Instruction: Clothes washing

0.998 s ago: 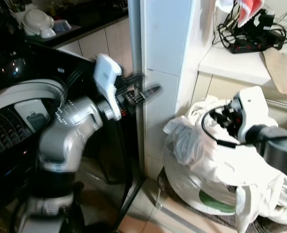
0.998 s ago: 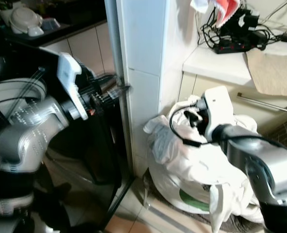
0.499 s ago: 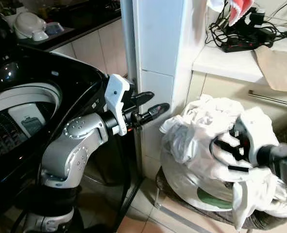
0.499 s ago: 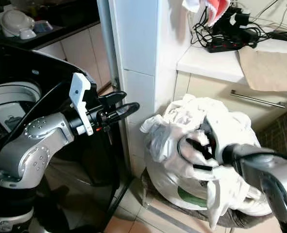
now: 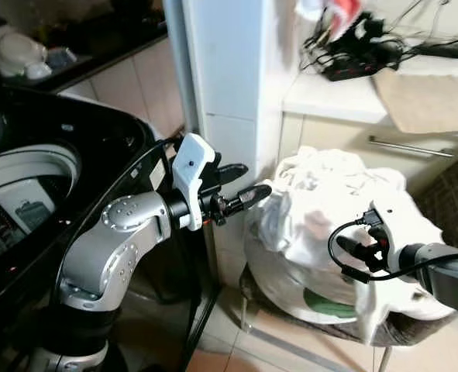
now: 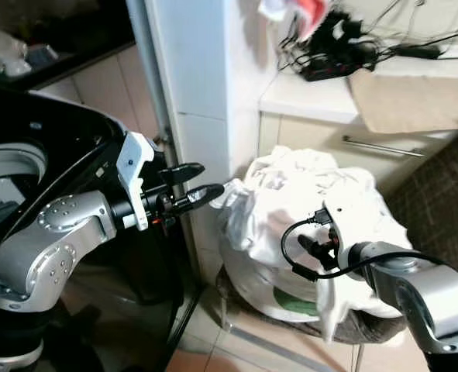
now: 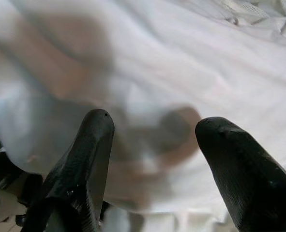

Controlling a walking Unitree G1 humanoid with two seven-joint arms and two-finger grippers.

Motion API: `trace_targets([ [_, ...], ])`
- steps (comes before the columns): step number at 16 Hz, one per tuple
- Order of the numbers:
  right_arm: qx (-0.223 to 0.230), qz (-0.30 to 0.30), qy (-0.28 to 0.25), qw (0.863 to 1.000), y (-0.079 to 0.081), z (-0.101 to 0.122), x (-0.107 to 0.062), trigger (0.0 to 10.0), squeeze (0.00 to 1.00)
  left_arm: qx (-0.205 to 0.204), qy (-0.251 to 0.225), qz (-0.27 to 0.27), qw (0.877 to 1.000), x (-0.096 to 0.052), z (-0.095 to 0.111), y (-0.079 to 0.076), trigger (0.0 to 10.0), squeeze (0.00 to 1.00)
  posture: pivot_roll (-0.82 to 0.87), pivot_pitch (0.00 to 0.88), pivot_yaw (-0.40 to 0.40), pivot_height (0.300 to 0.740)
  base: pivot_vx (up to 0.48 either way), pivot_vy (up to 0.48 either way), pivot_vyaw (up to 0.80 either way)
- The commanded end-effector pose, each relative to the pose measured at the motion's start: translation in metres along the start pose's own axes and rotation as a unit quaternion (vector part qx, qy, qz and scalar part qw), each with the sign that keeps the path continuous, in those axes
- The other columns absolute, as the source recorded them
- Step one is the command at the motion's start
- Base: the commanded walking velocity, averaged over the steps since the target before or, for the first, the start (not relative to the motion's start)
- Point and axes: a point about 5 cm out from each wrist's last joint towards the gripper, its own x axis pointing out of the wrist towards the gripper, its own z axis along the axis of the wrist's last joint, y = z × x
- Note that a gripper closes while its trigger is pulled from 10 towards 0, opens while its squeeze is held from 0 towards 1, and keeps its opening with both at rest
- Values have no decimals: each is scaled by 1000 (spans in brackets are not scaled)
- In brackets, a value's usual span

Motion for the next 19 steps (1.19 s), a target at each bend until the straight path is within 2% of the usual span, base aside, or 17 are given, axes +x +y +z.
trace_targets([
  [1,-5,-2,-10,1000,-1,0,5,10000,0,12,13,-1,1000,-2,-2,-2,10000,0,-118,0,88,740,0,0,0],
  [3,3,-5,-25,1000,-2,-3,14,10000,0,26,20,11,999,-2,-4,-1,10000,0,-116,0,87,740,0,0,0],
  [4,14,-9,-37,999,-4,-3,18,9255,0,27,19,32,999,-2,-6,2,10000,0,-111,0,84,740,0,0,0],
  [5,20,-9,-47,999,-4,-2,20,7608,0,24,17,53,998,-3,-7,5,10000,0,-109,0,81,740,0,0,0],
  [7,27,-9,-50,998,-6,-4,23,941,0,21,11,107,994,-4,-10,13,10000,0,-108,0,78,740,0,0,0],
  [8,25,-10,-51,998,-8,-5,25,0,0,19,2,144,989,-5,-10,18,10000,0,-107,0,72,740,0,0,0],
  [14,12,-5,-71,997,-17,-2,30,0,0,21,-16,239,971,-9,-14,29,10000,0,-103,0,43,740,0,0,0],
  [17,7,1,-79,997,-18,1,30,0,0,16,-11,259,966,-11,-15,31,10000,0,-105,0,33,740,0,0,0],
  [19,13,-1,-104,995,-19,10,24,0,0,35,-31,278,959,-12,-12,33,10000,0,-104,0,27,740,0,0,0],
])
